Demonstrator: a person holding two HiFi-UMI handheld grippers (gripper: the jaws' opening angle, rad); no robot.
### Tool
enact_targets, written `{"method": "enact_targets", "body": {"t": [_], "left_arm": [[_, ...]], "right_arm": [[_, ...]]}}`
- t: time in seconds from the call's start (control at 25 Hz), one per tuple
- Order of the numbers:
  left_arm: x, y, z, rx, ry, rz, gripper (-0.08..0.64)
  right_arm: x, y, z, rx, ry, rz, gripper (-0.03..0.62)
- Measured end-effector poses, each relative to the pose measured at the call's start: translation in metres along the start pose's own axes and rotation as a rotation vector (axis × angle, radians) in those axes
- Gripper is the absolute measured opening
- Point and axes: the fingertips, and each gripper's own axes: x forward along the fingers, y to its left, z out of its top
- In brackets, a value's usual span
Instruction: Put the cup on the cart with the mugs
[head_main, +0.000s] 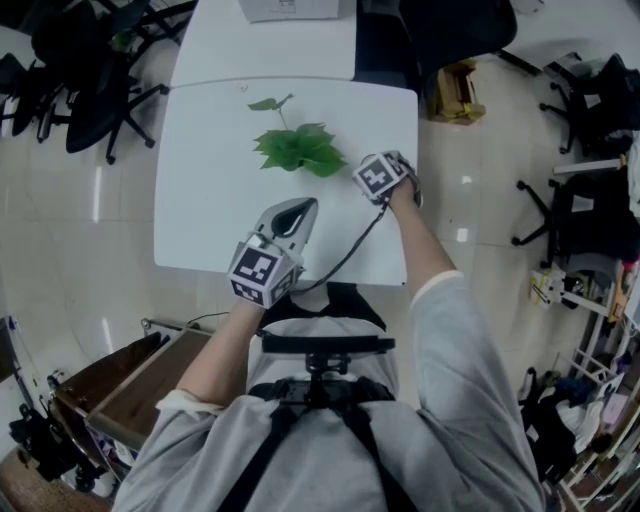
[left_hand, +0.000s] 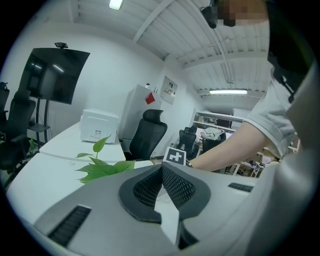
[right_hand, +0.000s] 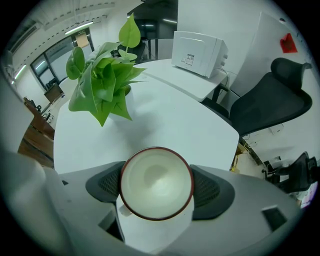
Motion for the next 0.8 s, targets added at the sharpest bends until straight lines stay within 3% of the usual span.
{"method": "enact_targets", "body": {"t": [0.52, 0.8], "left_arm": [[-0.007, 0.008, -0.003, 0.012, 0.0, 0.002, 0.003], [-0.012, 0.008, -0.002, 0.024, 0.006, -0.021, 0.003]], "right_arm": [[-0.006, -0.001, -0.006, 0.057, 0.001, -0.009, 0.408], [-0.043, 0.002, -0.018, 0.117, -0.017, -0.033, 0.408]]}}
